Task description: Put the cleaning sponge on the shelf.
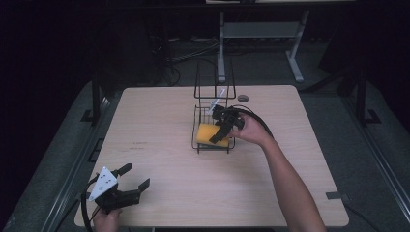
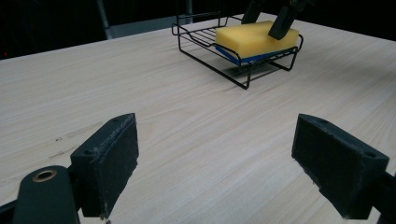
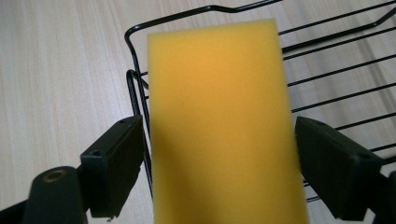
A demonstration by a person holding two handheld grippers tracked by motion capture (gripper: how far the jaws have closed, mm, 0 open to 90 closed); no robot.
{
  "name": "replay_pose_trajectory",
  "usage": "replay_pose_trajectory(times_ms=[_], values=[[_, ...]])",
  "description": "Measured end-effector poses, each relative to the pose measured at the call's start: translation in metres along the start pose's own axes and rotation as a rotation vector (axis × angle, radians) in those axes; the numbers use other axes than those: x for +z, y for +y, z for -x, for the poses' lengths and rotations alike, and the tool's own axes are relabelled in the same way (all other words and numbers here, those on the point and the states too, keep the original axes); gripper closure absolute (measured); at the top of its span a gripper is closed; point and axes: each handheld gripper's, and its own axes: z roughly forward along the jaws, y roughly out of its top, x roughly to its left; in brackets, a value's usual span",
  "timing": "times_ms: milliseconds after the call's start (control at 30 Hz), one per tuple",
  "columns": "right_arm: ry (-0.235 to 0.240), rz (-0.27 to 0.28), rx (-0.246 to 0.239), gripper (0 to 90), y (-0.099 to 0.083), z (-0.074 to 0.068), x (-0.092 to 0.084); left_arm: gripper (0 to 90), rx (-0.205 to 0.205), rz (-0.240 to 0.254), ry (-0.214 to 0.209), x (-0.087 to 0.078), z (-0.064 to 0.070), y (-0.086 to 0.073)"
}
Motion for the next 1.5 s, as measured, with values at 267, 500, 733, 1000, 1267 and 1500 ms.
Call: replay_pose_trajectory(times_ms=[267,500,733,1000,1267,1500], values=[[-0.01,0.005,0.013,16.3,-0.002,-0.002,-0.005,14.1,0.007,-0.006,-0.002,0.0,0.0,0.0],[-0.021,-0.006,0.008,16.4,-0.002,-0.002,-0.005,14.1,0.009,-0.006,-0.001,0.0,0.001,0.0],[-0.012,0.026,0.008,16.4,-0.004,0.0,-0.009,14.0,0.006,-0.004,-0.002,0.0,0.0,0.0],[-0.017,0.026,0.023,16.3,-0.005,0.0,-0.011,14.0,0.011,-0.006,-0.003,0.0,0.001,0.0],[-0.009,0.062,0.049,16.2,-0.012,0.002,-0.013,14.1,0.012,-0.005,-0.002,0.0,0.001,0.0],[-0.013,0.061,0.05,16.3,-0.018,0.004,-0.013,14.0,0.011,-0.005,-0.004,0.001,0.001,0.0]])
